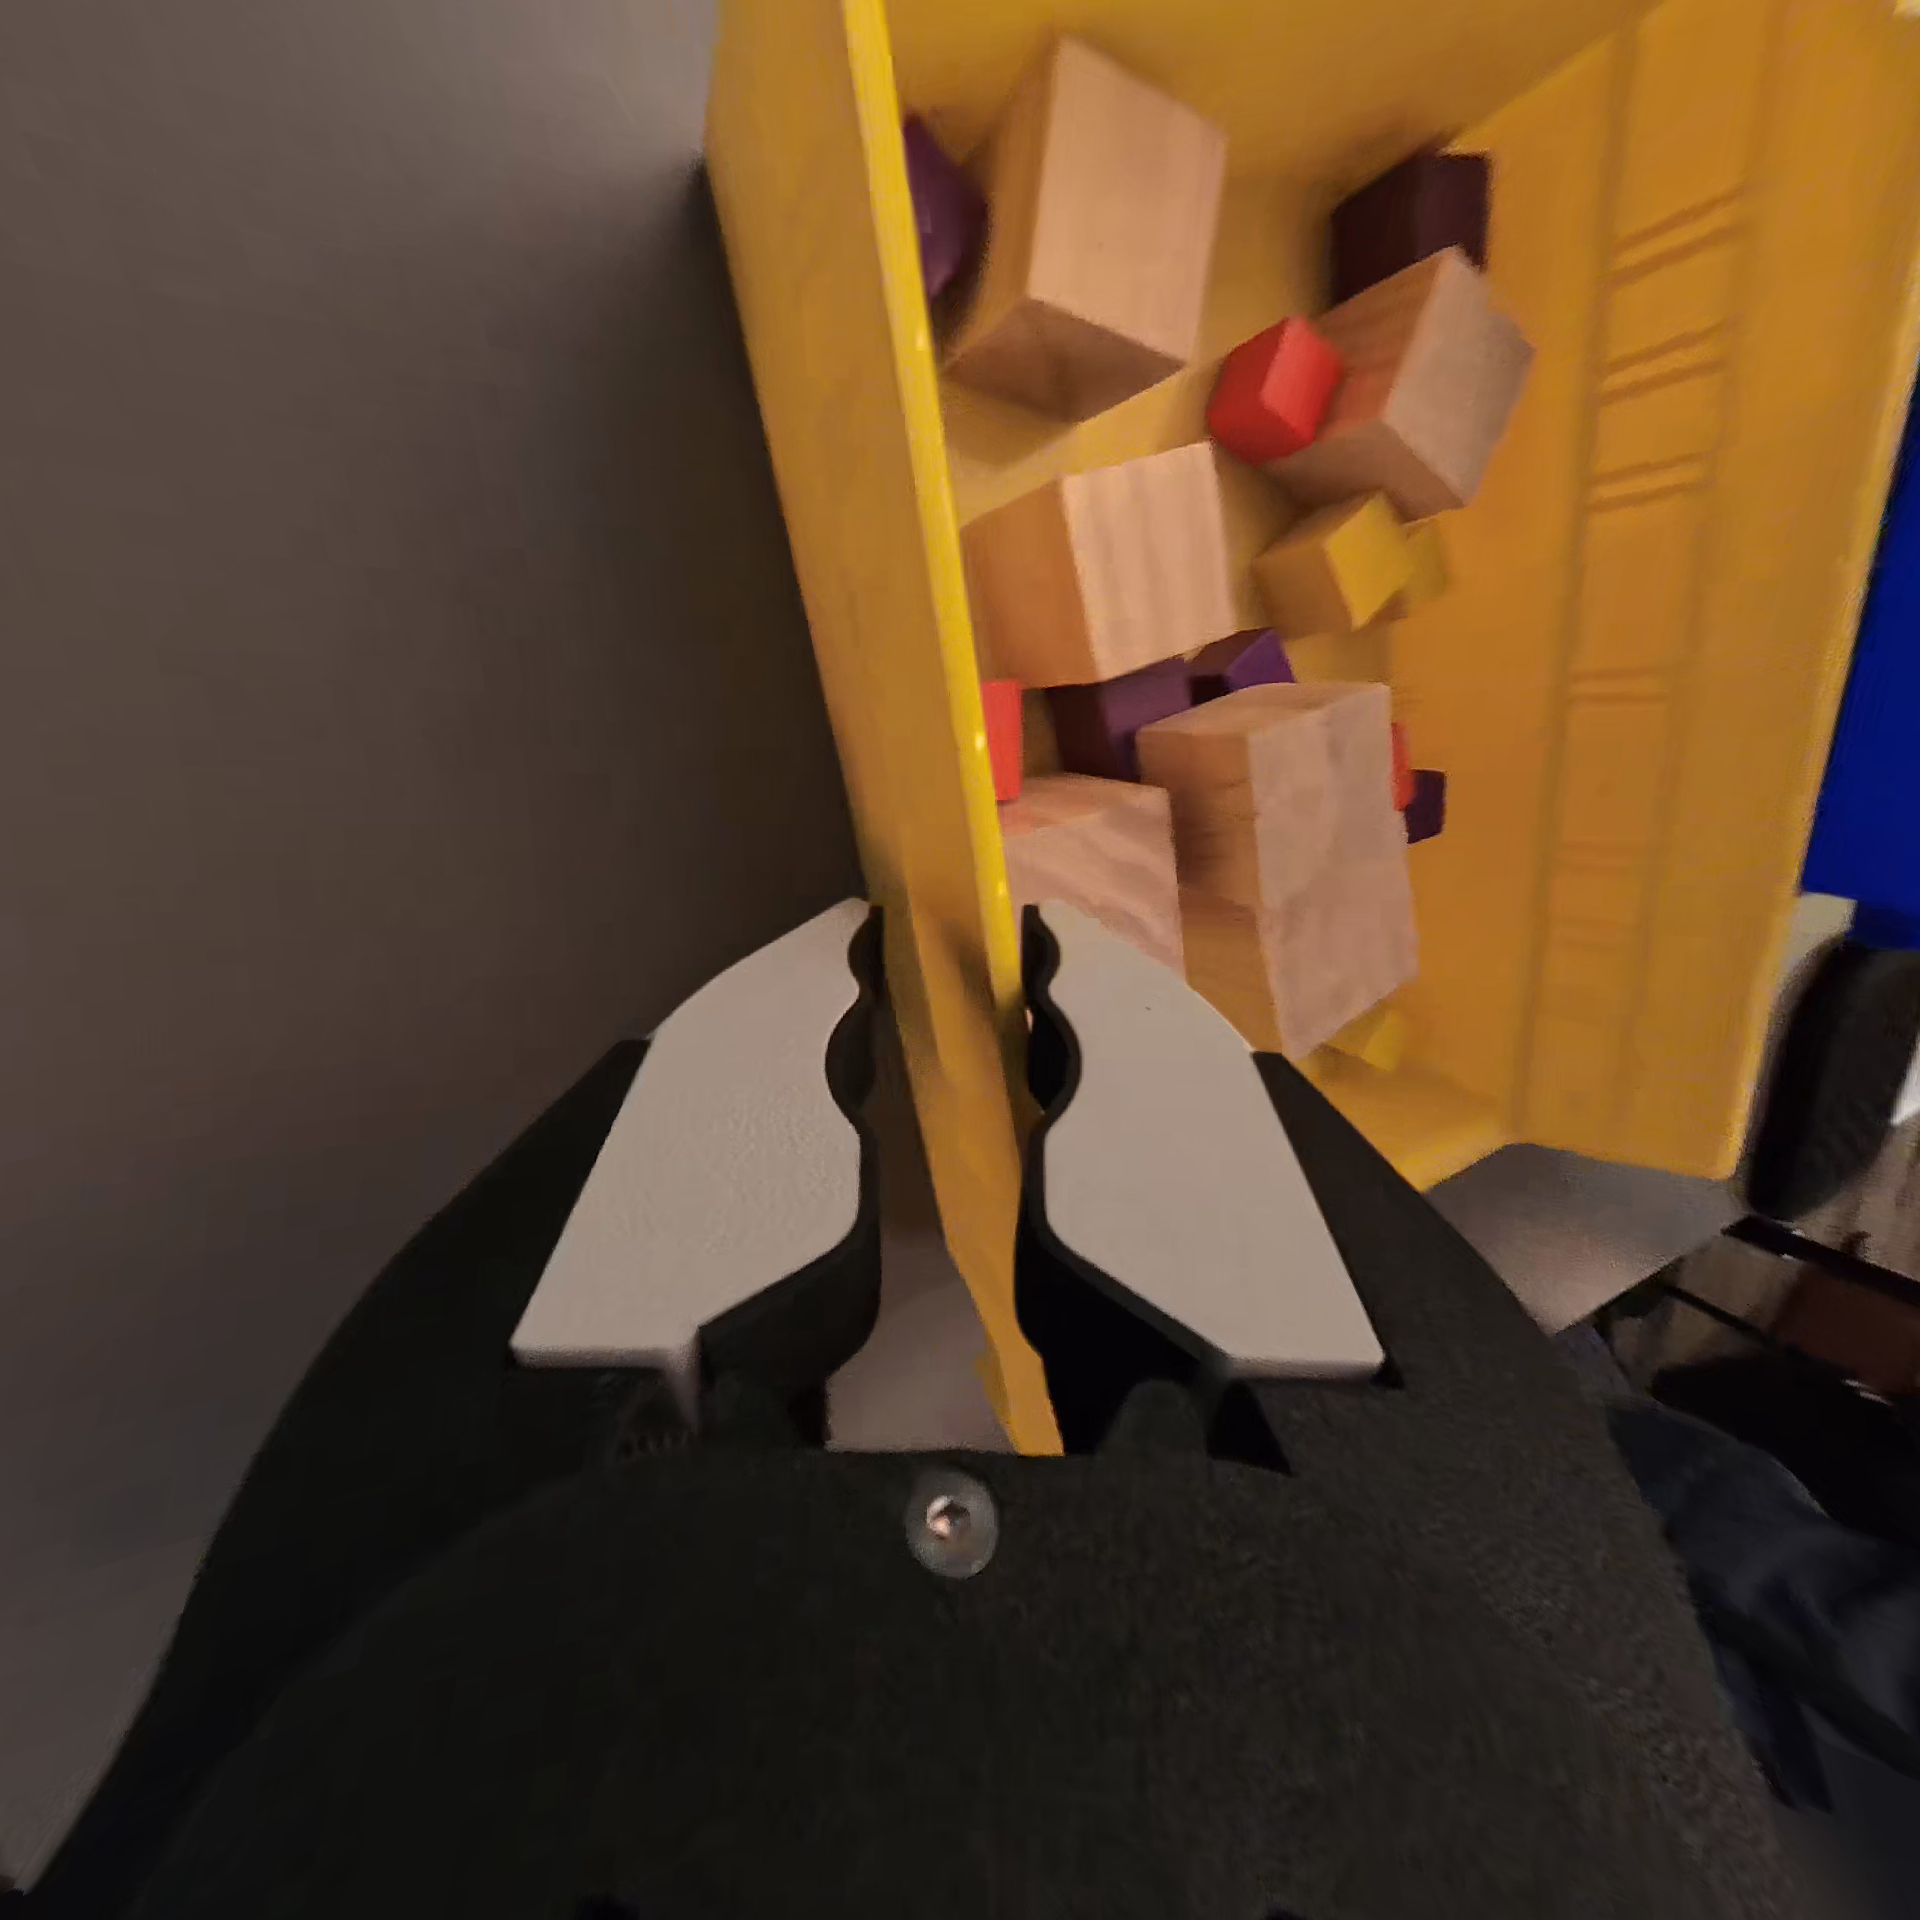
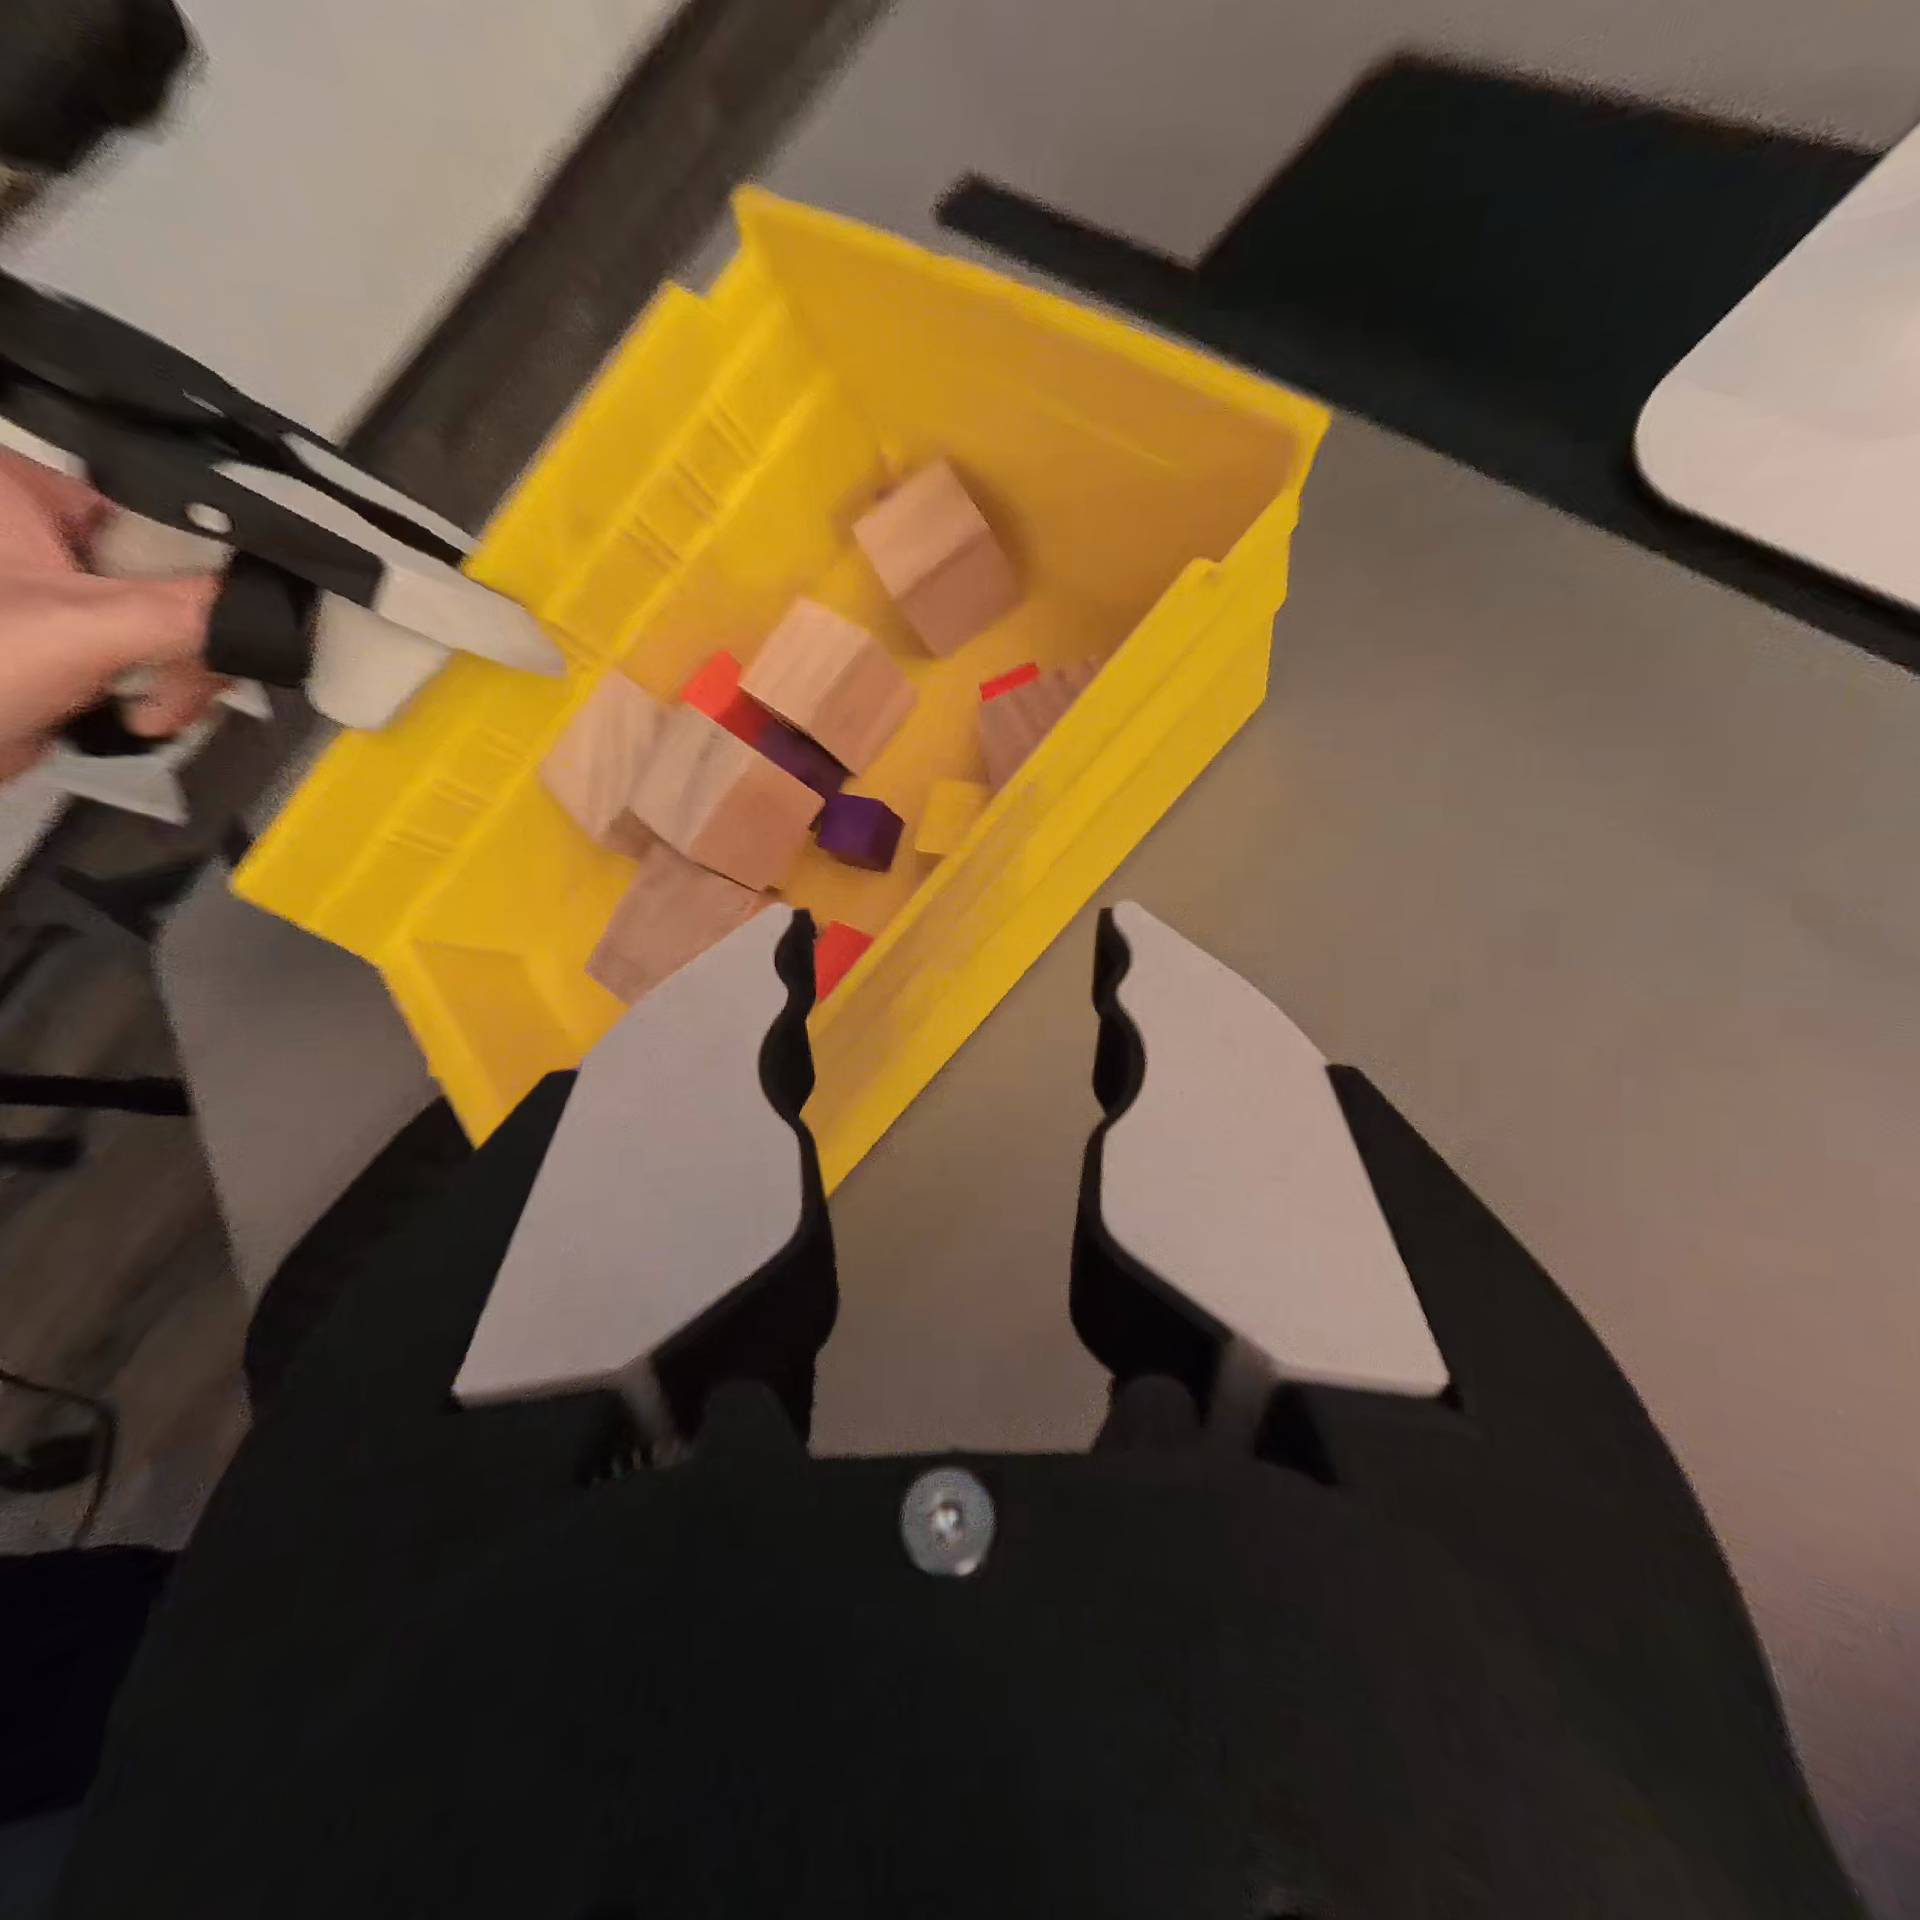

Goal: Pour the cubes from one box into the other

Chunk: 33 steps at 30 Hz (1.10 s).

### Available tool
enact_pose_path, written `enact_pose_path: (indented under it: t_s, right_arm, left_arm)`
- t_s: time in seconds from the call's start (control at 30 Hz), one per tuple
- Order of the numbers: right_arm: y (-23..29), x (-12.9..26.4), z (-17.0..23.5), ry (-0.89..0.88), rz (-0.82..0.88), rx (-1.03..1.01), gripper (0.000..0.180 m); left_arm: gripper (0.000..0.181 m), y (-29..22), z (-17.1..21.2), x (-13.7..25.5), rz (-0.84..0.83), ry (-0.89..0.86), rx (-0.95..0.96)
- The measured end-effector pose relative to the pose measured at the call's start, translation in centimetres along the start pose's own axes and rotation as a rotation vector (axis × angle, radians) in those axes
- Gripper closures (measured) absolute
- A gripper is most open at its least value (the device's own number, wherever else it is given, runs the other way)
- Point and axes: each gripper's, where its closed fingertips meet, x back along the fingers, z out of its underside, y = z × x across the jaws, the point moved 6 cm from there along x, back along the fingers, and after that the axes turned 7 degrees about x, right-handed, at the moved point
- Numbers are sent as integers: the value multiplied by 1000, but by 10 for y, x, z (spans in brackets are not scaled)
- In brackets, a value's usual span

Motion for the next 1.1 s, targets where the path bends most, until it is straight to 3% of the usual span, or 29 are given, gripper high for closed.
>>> enact_pose_path:
  t_s: [0.17,0.33,0.57,0.63,0.77,1.1]
  right_arm:
    - [2,-41,-5,270,174,-3,123]
    - [8,-67,7,465,167,-200,126]
    - [7,-84,17,671,371,-135,152]
    - [7,-85,16,699,404,-147,155]
    - [2,-84,16,641,311,-271,170]
    - [-4,-81,16,662,287,-265,174]
  left_arm:
    - [160,-3,-17,-11,-106,16,-17]
    - [163,0,-28,-25,-139,66,14]
    - [173,-2,-32,-29,-198,112,13]
    - [175,-2,-31,-29,-244,115,2]
    - [175,-3,-31,-31,-281,139,27]
    - [175,-14,-26,-31,-321,219,11]
